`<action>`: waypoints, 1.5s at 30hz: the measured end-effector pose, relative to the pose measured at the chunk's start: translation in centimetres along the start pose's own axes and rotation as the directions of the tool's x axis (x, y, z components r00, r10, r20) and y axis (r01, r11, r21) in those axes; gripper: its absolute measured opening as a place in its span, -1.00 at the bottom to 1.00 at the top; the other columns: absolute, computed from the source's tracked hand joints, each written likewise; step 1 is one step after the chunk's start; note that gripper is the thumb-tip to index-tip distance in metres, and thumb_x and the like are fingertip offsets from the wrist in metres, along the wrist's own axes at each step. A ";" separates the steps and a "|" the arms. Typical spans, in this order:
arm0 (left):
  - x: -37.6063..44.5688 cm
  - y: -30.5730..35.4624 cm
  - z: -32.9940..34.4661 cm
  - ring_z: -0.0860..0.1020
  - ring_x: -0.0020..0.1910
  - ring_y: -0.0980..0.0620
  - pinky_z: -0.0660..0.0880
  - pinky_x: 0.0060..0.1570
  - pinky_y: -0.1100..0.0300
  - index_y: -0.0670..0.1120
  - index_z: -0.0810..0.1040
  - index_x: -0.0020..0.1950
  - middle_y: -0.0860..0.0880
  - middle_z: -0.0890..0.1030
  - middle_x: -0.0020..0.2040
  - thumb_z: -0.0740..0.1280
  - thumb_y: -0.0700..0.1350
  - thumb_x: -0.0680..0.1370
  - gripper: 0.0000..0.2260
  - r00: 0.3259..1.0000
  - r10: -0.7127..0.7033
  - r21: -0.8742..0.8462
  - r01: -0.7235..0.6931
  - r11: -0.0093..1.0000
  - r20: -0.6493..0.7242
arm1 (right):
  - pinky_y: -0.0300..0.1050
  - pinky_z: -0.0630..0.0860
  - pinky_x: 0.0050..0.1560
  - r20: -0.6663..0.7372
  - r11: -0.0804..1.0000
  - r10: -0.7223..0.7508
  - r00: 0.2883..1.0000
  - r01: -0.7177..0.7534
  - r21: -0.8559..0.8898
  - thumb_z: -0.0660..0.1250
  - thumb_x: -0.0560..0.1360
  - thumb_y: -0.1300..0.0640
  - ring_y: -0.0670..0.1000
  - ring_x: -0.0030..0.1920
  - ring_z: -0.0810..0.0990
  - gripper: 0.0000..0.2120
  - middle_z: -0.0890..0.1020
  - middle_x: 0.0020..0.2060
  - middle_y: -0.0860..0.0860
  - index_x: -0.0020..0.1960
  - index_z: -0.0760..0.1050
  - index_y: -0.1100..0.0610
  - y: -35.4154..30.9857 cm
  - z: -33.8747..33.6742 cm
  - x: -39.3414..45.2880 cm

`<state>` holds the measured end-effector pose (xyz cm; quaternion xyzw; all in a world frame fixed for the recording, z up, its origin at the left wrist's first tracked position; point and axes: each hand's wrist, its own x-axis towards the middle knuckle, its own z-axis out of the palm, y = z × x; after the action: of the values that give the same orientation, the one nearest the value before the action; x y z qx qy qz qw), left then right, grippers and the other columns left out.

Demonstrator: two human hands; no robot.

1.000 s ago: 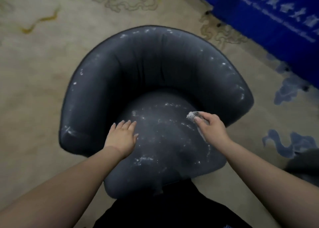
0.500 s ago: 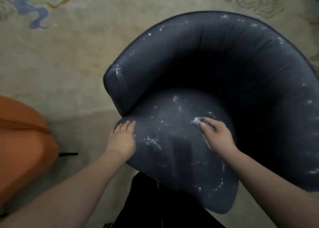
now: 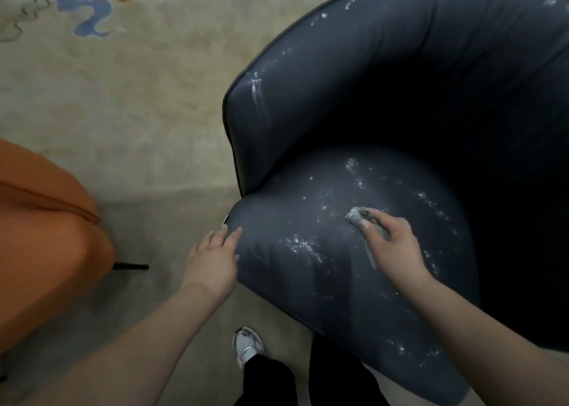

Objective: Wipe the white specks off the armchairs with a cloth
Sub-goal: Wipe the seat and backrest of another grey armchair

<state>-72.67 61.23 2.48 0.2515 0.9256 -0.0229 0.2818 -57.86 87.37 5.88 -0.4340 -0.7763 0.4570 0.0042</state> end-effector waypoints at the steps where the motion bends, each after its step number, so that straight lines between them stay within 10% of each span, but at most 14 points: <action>1: 0.2 -0.2 0.4 0.11 0.53 -0.07 0.11 0.46 0.04 0.10 0.06 0.57 -0.02 0.10 0.58 0.10 0.00 0.65 -0.51 1.000 0.012 0.002 -0.012 1.000 -0.011 | -0.61 0.27 -0.09 -0.012 1.000 -0.007 1.000 0.007 0.013 0.28 0.55 0.03 -0.42 -0.07 0.45 -0.75 0.45 0.09 0.01 0.22 0.54 -0.11 0.1 0.8 0.0; 18: 13.1 -0.6 10.4 -0.01 0.55 -0.07 0.06 0.49 -0.03 0.22 0.01 0.55 0.06 -0.06 0.59 0.09 0.01 0.66 -0.52 0.952 0.269 0.003 -0.272 0.962 -0.148 | -0.65 0.20 0.00 0.001 0.931 -0.351 0.936 0.349 -0.108 0.35 0.52 0.13 -0.28 0.04 0.42 -0.67 0.39 -0.05 -0.20 0.24 0.53 -0.13 7.5 12.5 7.0; 24: 17.2 0.6 11.5 -0.04 0.55 -0.01 0.12 0.48 0.04 0.22 -0.06 0.56 0.12 -0.10 0.59 0.13 0.15 0.63 -0.44 0.912 0.379 0.068 -0.373 0.925 -0.154 | -0.30 0.29 0.23 0.113 0.835 -0.464 0.879 0.476 -0.276 0.37 0.51 0.15 -0.07 0.12 0.40 -0.64 0.39 0.00 -0.10 0.28 0.51 -0.06 8.8 15.4 11.6; 33: 18.5 -0.2 12.5 0.15 0.47 0.07 0.24 0.42 0.12 0.33 0.11 0.50 0.26 0.10 0.54 0.24 0.22 0.54 -0.45 0.852 0.391 0.077 -0.390 0.918 -0.347 | -0.51 0.24 0.00 0.183 0.715 -0.594 0.784 0.618 -0.327 0.38 0.39 -0.16 -0.18 0.03 0.42 -0.62 0.39 -0.03 -0.21 0.20 0.52 -0.22 9.4 15.9 14.7; 45: 18.0 0.0 13.0 0.07 0.51 0.14 0.19 0.40 0.20 0.37 0.05 0.49 0.29 0.03 0.54 0.18 0.23 0.57 -0.47 0.836 0.403 0.074 -0.407 0.911 -0.373 | -0.43 0.34 0.06 0.226 0.662 -0.658 0.718 0.695 -0.280 0.46 0.42 0.14 -0.12 0.02 0.47 -0.67 0.43 -0.04 -0.12 0.13 0.58 -0.15 11.0 16.3 13.1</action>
<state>-78.96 67.00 -18.02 0.4399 0.8883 0.0902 0.0966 -65.19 87.01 -16.54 -0.0832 -0.9483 0.3009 0.0570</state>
